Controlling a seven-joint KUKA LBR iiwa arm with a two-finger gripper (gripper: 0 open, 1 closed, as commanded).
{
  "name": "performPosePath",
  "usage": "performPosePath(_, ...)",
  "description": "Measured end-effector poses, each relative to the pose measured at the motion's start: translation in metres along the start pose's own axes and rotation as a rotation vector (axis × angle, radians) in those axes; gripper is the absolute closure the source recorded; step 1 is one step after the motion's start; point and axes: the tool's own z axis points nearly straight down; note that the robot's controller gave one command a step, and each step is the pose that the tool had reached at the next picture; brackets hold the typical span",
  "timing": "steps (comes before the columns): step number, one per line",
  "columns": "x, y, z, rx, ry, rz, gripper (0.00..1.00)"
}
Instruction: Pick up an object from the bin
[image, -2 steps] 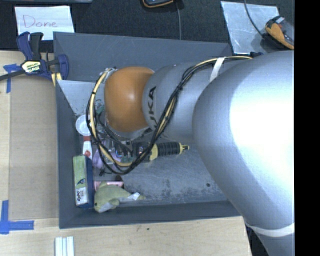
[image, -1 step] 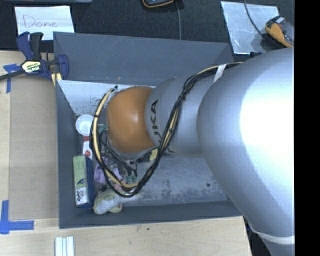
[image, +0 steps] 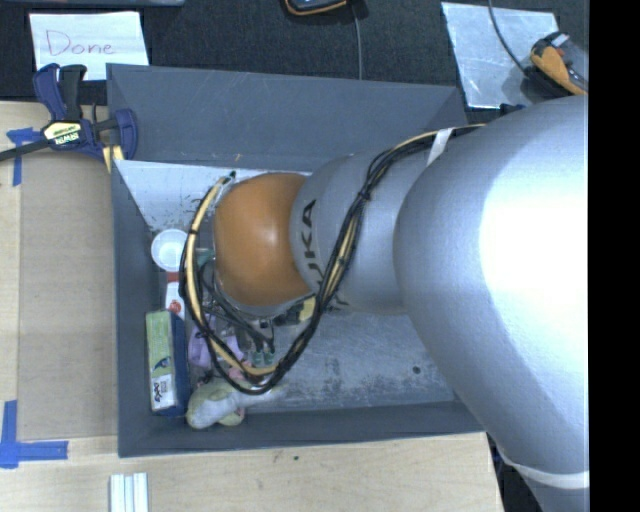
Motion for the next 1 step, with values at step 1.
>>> performPosePath(1, 0.0034, 0.0097, -0.0882, 0.001, 0.002, -0.012, 1.00)
